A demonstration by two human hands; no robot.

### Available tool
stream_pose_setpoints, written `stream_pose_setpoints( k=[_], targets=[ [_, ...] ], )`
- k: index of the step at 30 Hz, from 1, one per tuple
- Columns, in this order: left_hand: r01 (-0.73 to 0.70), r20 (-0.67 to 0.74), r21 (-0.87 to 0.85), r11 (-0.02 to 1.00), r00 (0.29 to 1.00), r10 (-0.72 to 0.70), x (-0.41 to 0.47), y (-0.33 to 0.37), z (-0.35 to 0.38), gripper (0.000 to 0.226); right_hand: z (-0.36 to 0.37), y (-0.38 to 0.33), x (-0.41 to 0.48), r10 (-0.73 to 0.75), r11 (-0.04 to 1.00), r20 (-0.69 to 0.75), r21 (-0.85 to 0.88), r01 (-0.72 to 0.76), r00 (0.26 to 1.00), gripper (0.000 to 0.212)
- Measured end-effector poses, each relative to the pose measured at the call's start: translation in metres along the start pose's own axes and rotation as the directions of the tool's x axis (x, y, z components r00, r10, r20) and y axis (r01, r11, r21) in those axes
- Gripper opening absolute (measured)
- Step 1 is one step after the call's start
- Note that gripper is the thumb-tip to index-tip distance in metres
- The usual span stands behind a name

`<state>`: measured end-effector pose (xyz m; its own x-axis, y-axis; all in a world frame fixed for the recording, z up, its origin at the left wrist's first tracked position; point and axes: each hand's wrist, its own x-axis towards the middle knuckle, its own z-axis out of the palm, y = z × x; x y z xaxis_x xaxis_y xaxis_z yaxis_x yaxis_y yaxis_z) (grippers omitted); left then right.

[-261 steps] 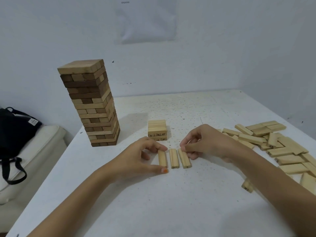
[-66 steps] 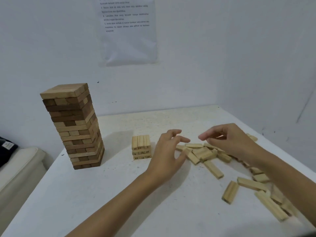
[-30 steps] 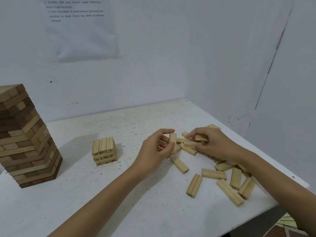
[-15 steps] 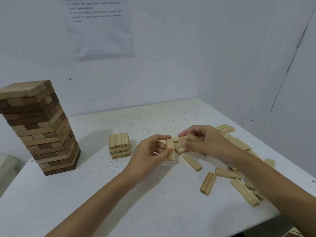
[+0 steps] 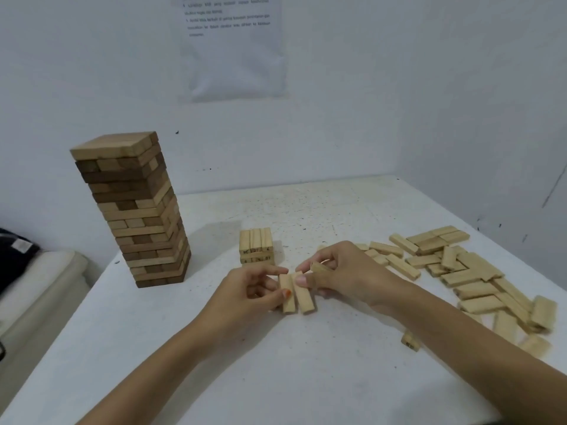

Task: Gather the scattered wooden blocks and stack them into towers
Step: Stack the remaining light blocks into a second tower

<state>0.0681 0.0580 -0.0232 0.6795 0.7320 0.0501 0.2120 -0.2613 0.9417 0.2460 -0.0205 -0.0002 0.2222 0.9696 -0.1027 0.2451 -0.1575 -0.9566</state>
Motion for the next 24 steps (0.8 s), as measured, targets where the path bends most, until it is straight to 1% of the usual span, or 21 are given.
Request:
stream_pose_setpoints(
  k=[2, 5, 7, 10, 12, 14, 15, 17, 20, 24],
  targets=[
    [0.005, -0.042, 0.008, 1.000, 0.999, -0.005, -0.004, -0.003, -0.003, 0.025, 0.008, 0.002, 0.004, 0.004, 0.999, -0.037, -0.047, -0.005, 0.999, 0.016],
    [0.009, -0.103, 0.041, 0.999, 0.995, -0.005, -0.010, -0.007, -0.003, 0.022, 0.017, 0.009, 0.007, -0.043, 0.957, -0.135, -0.291, 0.002, 0.990, 0.014],
    [0.018, -0.134, 0.067, 0.998, 0.991, -0.009, -0.012, -0.009, -0.003, 0.022, 0.019, 0.011, 0.005, -0.065, 0.937, -0.164, -0.349, 0.004, 0.984, 0.016],
    [0.012, -0.145, 0.122, 0.992, 0.989, 0.005, -0.013, -0.010, -0.002, 0.023, 0.020, 0.011, 0.001, -0.061, 0.944, -0.149, -0.330, 0.009, 0.987, 0.017],
    [-0.004, -0.149, 0.152, 0.988, 0.988, 0.027, -0.013, -0.010, -0.001, 0.021, 0.018, 0.010, -0.002, 0.000, 0.976, -0.129, -0.215, -0.028, 0.992, 0.015],
    [-0.002, -0.166, 0.165, 0.986, 0.986, 0.030, -0.013, -0.009, 0.000, 0.018, 0.015, 0.009, -0.004, 0.061, 0.994, -0.122, -0.079, -0.070, 0.991, 0.024],
    [0.010, -0.181, 0.160, 0.987, 0.983, 0.019, -0.013, -0.009, -0.001, 0.018, 0.014, 0.010, -0.004, 0.064, 0.996, -0.139, -0.054, -0.072, 0.988, 0.030],
    [0.033, -0.201, 0.136, 0.990, 0.980, -0.005, -0.013, -0.009, -0.003, 0.019, 0.011, 0.010, -0.007, 0.038, 0.993, -0.171, -0.101, -0.055, 0.985, 0.031],
    [0.031, -0.191, 0.137, 0.990, 0.982, -0.005, -0.014, -0.010, -0.005, 0.019, 0.008, 0.013, -0.012, -0.025, 0.983, -0.190, -0.186, -0.011, 0.981, 0.021],
    [0.008, -0.156, 0.150, 0.989, 0.988, 0.016, -0.016, -0.009, -0.005, 0.017, 0.007, 0.018, -0.010, -0.107, 0.953, -0.262, -0.302, 0.024, 0.959, 0.013]
  ],
)
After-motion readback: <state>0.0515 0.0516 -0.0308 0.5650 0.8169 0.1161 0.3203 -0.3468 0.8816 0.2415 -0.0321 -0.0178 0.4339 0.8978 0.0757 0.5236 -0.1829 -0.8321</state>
